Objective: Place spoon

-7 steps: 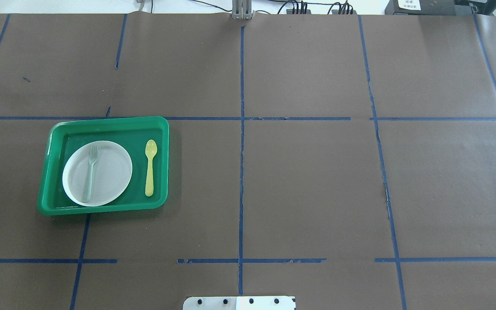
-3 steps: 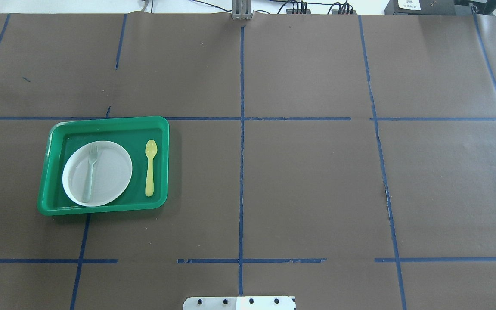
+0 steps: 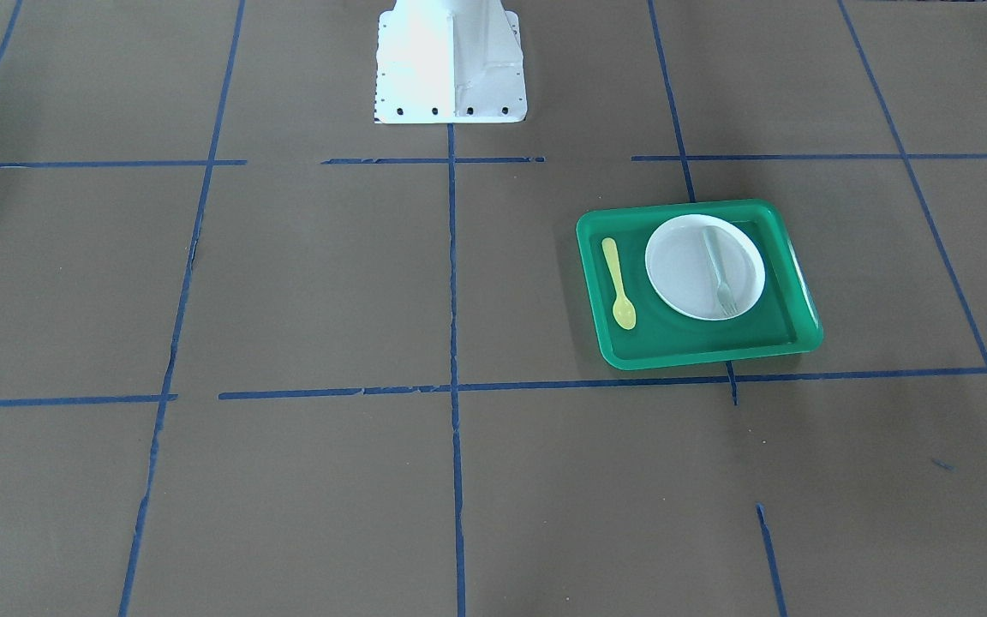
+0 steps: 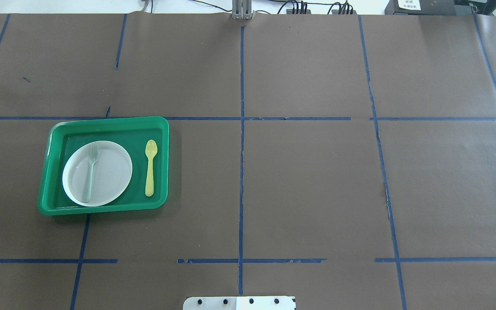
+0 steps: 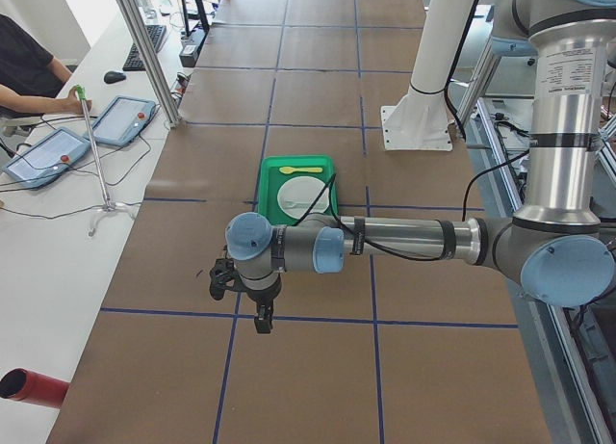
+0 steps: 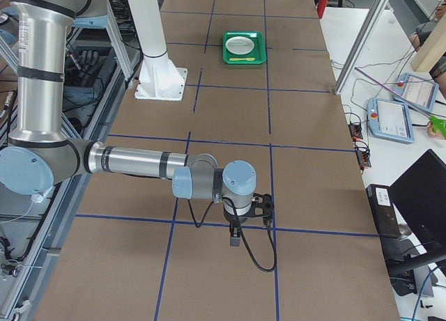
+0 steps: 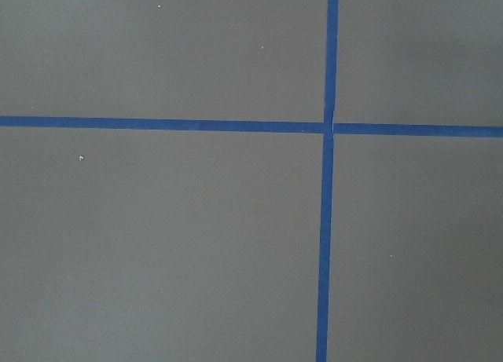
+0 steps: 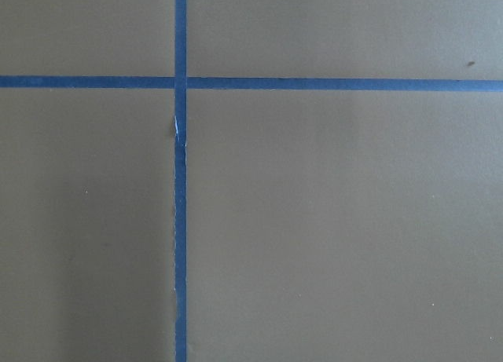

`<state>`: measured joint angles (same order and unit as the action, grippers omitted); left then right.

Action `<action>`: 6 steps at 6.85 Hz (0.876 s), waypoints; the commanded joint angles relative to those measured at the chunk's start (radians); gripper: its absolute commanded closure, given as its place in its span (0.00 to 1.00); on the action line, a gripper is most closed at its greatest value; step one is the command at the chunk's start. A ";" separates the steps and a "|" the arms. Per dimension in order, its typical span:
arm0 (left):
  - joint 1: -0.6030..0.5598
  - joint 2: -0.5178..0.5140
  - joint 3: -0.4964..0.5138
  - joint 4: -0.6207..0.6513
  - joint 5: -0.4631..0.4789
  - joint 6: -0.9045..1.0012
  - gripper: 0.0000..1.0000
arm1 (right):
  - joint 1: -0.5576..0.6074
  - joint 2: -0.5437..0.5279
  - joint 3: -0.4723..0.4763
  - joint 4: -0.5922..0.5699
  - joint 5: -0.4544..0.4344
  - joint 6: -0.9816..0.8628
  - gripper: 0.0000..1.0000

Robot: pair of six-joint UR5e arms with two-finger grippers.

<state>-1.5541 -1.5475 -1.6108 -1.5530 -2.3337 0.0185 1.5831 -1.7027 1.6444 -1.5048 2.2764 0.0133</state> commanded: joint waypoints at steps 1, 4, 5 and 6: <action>-0.001 0.004 -0.004 0.010 -0.023 0.024 0.00 | 0.000 0.000 0.000 0.000 0.000 0.001 0.00; 0.000 0.003 0.005 0.008 -0.023 0.026 0.00 | 0.000 0.000 0.000 0.000 0.000 0.001 0.00; 0.000 0.004 0.005 0.008 -0.023 0.029 0.00 | 0.000 0.000 0.000 0.000 0.000 0.001 0.00; 0.000 0.004 0.005 0.007 -0.023 0.031 0.00 | 0.000 0.000 0.000 0.000 0.000 0.001 0.00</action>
<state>-1.5540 -1.5437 -1.6066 -1.5449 -2.3561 0.0468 1.5831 -1.7027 1.6444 -1.5048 2.2764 0.0138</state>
